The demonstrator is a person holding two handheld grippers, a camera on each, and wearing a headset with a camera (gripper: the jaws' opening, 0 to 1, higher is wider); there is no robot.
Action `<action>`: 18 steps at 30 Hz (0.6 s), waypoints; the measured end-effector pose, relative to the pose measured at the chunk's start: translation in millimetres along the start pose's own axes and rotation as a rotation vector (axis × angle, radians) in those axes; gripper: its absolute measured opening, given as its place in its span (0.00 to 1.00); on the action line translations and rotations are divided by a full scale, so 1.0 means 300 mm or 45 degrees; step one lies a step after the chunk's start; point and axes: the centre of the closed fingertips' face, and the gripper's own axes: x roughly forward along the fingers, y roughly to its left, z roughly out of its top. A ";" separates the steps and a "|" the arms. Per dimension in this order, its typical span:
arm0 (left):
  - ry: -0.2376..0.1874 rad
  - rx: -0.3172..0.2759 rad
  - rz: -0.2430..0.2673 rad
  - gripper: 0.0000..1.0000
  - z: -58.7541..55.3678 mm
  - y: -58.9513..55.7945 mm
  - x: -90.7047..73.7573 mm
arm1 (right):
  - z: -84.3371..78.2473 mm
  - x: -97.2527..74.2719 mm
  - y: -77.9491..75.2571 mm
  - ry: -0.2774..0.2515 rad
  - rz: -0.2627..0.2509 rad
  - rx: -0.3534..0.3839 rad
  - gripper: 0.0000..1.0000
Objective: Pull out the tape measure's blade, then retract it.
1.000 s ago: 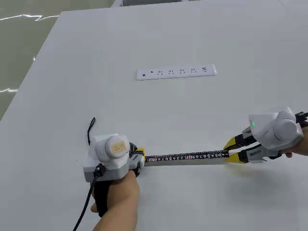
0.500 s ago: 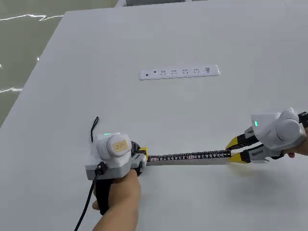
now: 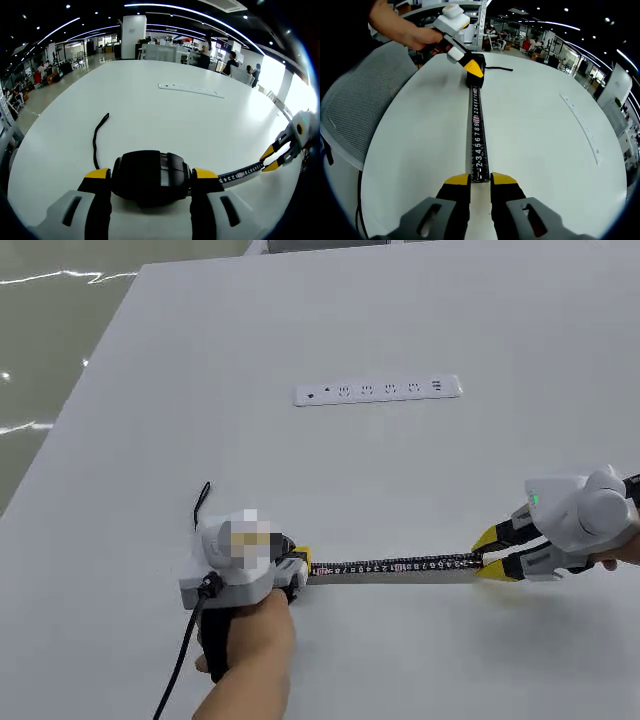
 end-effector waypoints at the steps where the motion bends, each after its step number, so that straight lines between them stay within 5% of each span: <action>1: 0.001 0.001 -0.002 0.60 0.000 0.000 -0.001 | 0.001 0.000 0.000 -0.001 0.000 -0.001 0.14; 18: -0.001 0.003 -0.012 0.60 -0.002 -0.001 -0.002 | 0.015 0.000 -0.001 -0.011 -0.004 -0.010 0.14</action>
